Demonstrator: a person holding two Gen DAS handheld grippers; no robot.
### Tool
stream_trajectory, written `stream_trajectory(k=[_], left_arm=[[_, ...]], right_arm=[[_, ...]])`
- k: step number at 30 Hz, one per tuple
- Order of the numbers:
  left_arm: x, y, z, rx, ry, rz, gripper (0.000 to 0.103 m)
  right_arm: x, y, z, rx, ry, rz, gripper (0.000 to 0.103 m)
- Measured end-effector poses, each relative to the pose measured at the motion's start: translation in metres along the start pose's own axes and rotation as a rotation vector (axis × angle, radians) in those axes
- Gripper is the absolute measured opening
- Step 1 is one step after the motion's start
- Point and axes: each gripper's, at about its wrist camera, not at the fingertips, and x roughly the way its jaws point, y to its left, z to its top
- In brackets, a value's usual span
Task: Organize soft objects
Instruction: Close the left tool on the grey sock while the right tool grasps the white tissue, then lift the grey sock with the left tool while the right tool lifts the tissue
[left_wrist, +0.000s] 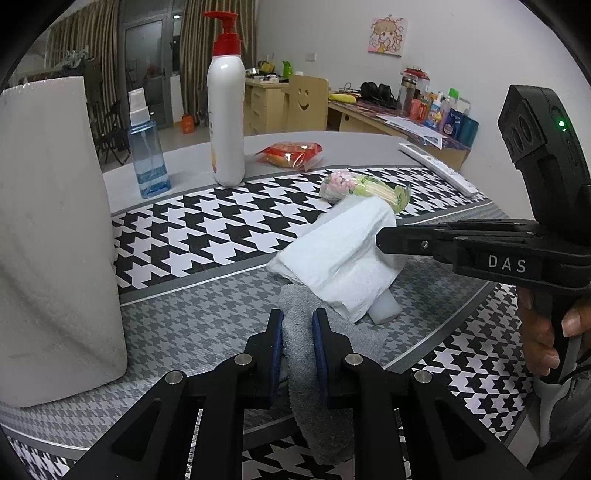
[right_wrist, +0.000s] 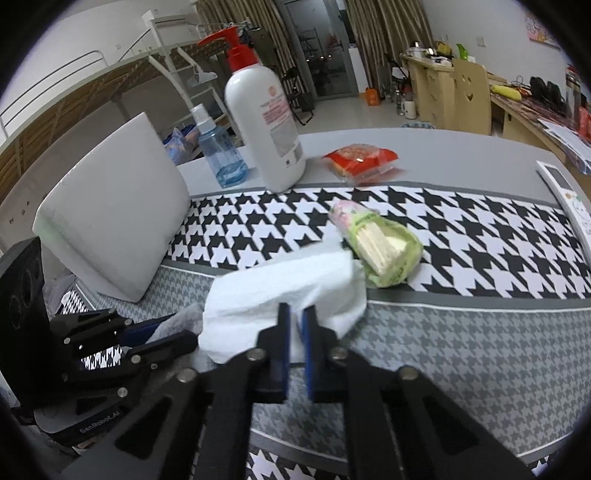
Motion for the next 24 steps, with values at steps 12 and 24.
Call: stream_trajectory(k=[12, 24], left_arm=[[-0.026, 0.004, 0.002, -0.013, -0.068, 0.021, 0.017], [-0.069, 0.008, 0.003, -0.016, -0.172, 0.074, 0.017]], right_arm=[[-0.057, 0.018, 0.003, -0.013, -0.152, 0.049, 0.004], [-0.096, 0.036, 0.005, -0.016, -0.251, 0.048, 0.004]])
